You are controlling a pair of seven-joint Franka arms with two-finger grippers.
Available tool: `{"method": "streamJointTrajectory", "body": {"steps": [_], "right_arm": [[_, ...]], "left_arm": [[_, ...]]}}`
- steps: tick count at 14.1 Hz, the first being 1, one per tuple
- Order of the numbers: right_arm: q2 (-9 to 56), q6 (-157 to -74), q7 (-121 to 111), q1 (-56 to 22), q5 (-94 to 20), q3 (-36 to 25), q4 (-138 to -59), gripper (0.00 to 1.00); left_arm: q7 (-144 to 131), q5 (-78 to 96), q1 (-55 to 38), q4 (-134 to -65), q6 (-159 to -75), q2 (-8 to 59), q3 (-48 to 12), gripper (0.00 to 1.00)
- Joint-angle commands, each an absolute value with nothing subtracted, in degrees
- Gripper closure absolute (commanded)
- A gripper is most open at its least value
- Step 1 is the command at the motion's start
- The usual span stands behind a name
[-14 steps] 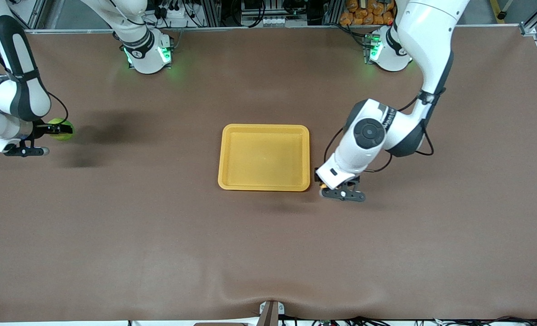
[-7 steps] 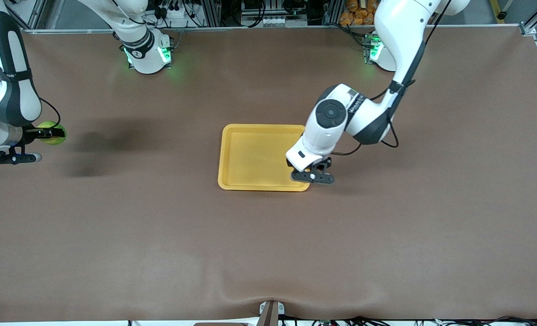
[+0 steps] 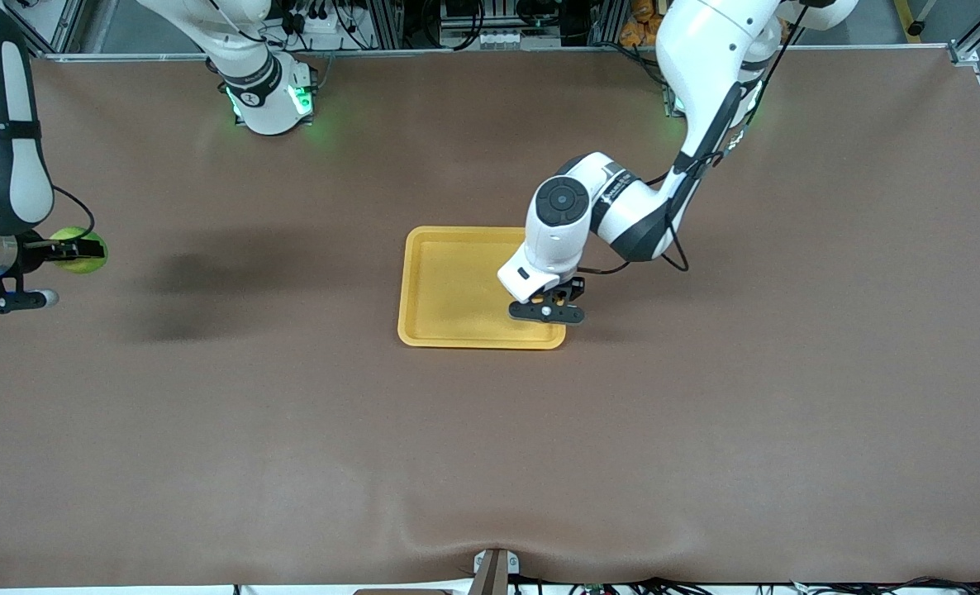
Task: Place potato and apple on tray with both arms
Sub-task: 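Lower the potato onto the tray while the right gripper lifts the apple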
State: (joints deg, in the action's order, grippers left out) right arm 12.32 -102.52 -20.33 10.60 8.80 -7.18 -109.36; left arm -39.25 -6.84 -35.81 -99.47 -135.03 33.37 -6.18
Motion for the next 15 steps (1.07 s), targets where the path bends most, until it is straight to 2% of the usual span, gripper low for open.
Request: {"method": "streamJointTrajectory", "body": {"steps": [1, 7, 9, 10, 11, 15], "right_arm": [[11.87, -101.34, -20.74, 8.97, 5.81, -7.56, -108.63, 1.0], [10.99, -99.15, -20.22, 5.55, 1.68, -7.56, -108.46, 1.0], [9.94, -98.88, -20.04, 3.26, 1.41, -7.56, -108.72, 1.0], [9.32, -98.7, -20.04, 2.47, 1.32, -7.56, -108.89, 1.0], [8.88, -97.83, -19.95, 0.98, 1.23, -7.56, -108.98, 1.0], [7.65, -96.68, -19.52, -1.66, -3.07, -7.56, -109.34, 1.0]], "left_arm": [[-41.22, -10.18, -37.35, -97.73, -134.21, 34.98, -5.45, 0.8], [-45.08, -12.39, -38.58, -96.42, -134.3, 37.97, -5.36, 0.76], [-45.09, -12.48, -38.76, -96.42, -134.3, 38.41, -5.19, 0.67], [-45.09, -12.57, -38.76, -96.42, -134.3, 38.41, -5.27, 0.58], [-45.26, -12.57, -38.76, -96.42, -134.3, 38.41, -5.27, 0.43], [-45.35, -12.92, -38.67, -96.5, -134.21, 38.32, -5.1, 0.42]]}}
